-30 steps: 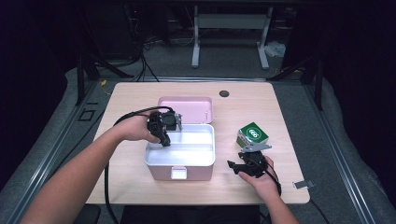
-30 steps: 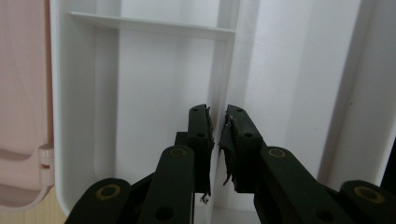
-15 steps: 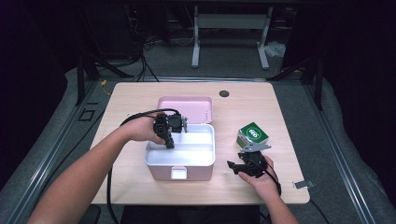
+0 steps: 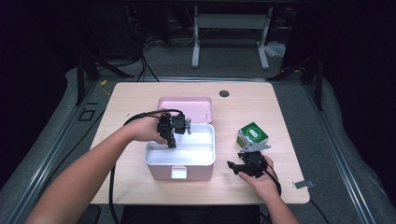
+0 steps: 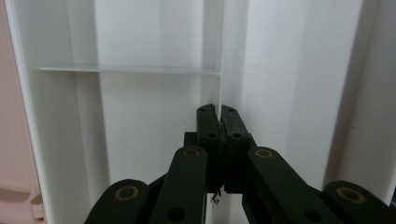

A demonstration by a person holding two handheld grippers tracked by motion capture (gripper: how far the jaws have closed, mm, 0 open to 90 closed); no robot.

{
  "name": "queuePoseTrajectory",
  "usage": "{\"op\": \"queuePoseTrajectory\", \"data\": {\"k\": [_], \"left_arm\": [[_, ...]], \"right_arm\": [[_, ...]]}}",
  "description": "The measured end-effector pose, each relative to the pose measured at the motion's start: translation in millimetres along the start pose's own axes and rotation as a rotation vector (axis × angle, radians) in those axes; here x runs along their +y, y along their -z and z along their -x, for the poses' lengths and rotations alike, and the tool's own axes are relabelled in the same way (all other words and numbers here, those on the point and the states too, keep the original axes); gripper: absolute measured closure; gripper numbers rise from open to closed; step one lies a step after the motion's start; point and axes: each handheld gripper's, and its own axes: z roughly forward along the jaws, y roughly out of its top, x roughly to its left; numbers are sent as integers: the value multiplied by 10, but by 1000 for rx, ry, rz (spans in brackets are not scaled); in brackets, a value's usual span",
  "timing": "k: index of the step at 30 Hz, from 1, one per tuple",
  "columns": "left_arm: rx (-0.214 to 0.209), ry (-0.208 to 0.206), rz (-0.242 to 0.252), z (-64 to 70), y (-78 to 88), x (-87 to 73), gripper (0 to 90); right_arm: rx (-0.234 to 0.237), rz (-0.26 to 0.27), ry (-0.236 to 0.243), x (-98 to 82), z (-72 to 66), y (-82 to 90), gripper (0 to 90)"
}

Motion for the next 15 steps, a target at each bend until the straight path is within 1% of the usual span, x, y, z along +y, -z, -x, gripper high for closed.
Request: {"op": "queuePoseTrajectory", "data": {"k": [1,4,8,10,12,13,15], "left_arm": [[2,-3,0,3,8,4,890],[5,6,-1,12,42,5,890],[21,14,-2,23,102,-2,891],[38,21,15,28,196,-28,891],[39,25,18,32,220,-36,891],[43,39,31,34,282,-67,891],[36,48,43,35,329,-114,891]], "right_arm": [[0,0,0,0,1,0,397],[0,-1,0,-1,2,-1,397],[1,-3,-2,-2,-1,-7,397],[1,-2,-2,-2,-2,-5,397],[1,-2,-2,-1,-1,-5,397],[1,-3,-2,-1,0,-6,397],[1,-3,-2,-1,-1,-6,397]]}}
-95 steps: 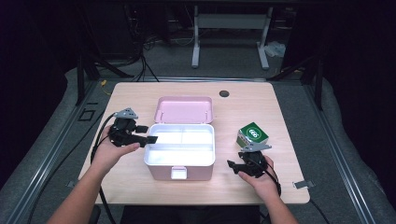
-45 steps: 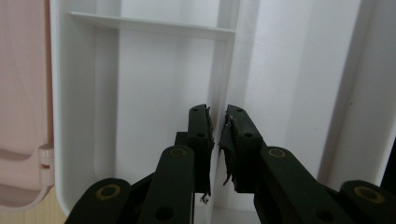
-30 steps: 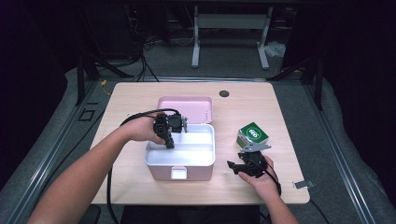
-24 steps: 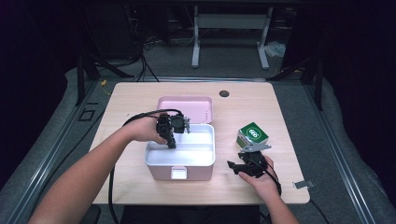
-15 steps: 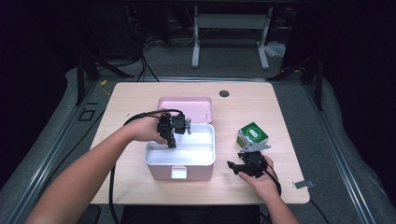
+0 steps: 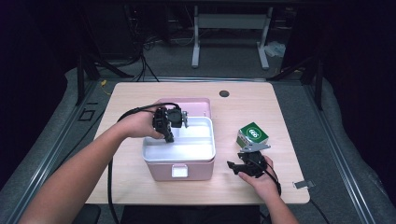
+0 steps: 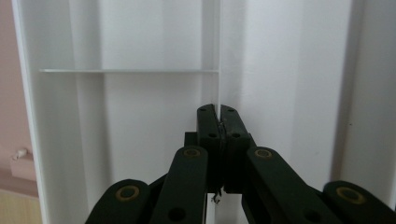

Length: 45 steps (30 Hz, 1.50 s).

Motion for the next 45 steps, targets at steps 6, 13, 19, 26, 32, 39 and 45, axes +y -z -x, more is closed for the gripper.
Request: {"op": "queuePoseTrajectory", "data": {"k": [6,13,19,26,32,39,45], "left_arm": [[3,29,19,10,66,-180,891],[14,147,64,-41,204,-713,891],[54,410,93,-163,333,-1575,891],[93,694,91,-214,235,-2261,891],[72,762,103,-216,24,-2425,891],[36,830,77,-223,-550,-2406,890],[18,847,73,-203,-918,-2363,891]], "right_arm": [[-1,2,0,-1,3,1,397],[-3,3,-1,-2,6,5,397],[-4,0,-1,-1,2,0,397],[-7,-5,0,5,-7,-9,397],[-9,-7,2,5,-18,-14,397],[-4,-3,-2,1,-10,-15,397],[-8,-4,2,-1,-9,-12,397]]}}
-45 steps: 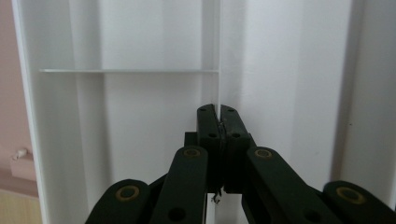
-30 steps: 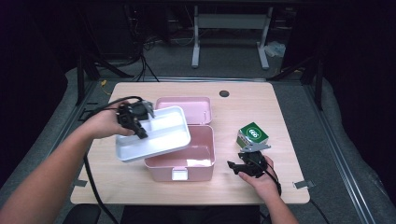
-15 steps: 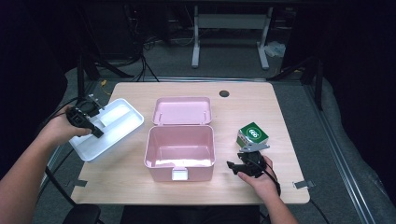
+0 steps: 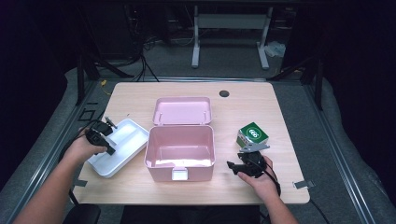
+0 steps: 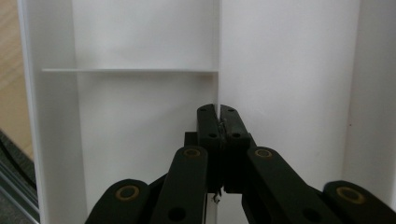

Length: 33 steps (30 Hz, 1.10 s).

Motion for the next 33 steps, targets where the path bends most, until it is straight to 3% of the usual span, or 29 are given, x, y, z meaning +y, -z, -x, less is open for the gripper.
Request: {"op": "queuePoseTrajectory", "data": {"k": [3,8,12,13,14,15,16,20,25,33], "left_arm": [[5,7,-14,5,-107,-41,890],[10,50,44,-6,-160,-155,846],[39,99,134,39,-62,-268,626],[39,99,134,39,-62,-268,602],[39,115,211,77,-13,-338,569],[39,115,211,77,-13,-338,555],[25,139,267,91,-8,-395,535],[37,154,282,68,-5,-455,458],[-6,155,288,45,-49,-508,425],[22,143,271,55,-51,-534,396]], "right_arm": [[3,-1,-7,-4,0,5,397],[2,-2,-5,-4,0,3,397],[1,-4,-5,-5,-4,5,396],[1,-4,-5,-5,-4,5,396],[0,1,-7,-6,-7,13,396],[0,1,-7,-6,-7,13,396],[-3,1,-7,-9,-9,19,396],[-2,4,-5,-5,-14,22,395],[-2,4,-4,-3,-14,20,394],[2,7,0,7,-35,32,381]]}}
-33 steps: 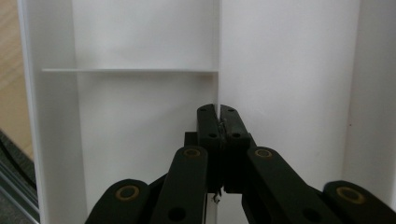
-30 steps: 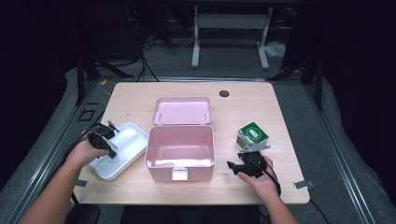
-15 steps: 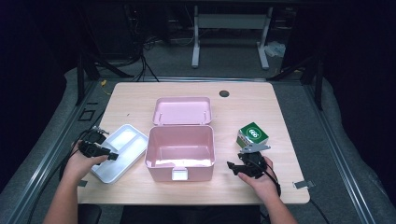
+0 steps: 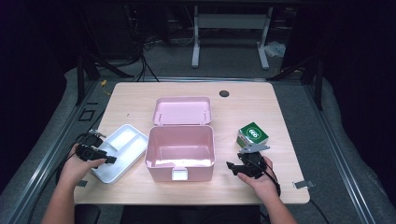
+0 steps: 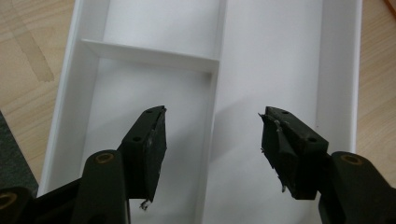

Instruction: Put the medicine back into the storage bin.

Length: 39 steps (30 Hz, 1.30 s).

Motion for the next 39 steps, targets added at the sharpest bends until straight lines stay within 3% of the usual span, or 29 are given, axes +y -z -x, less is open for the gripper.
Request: {"op": "queuePoseTrajectory", "data": {"k": [4,6,17,25,30,35,37,39], "left_arm": [[-11,-6,1,19,24,-1,372],[-17,-13,-4,30,36,0,368],[-13,-22,7,52,88,5,368],[-5,-29,13,77,101,12,373],[1,-29,9,102,101,17,391],[1,-3,-6,105,96,15,394],[-1,2,-10,102,90,12,397],[11,0,-5,100,86,9,394]], "right_arm": [[2,0,2,20,-18,7,367],[-23,-12,23,59,-33,15,355],[-40,-47,49,345,8,103,343],[-55,-106,24,581,210,123,318],[-37,-125,0,693,286,142,300],[-100,-155,-6,849,395,171,200],[-102,-161,-8,872,428,169,189],[-125,-206,-22,943,550,147,158]]}}
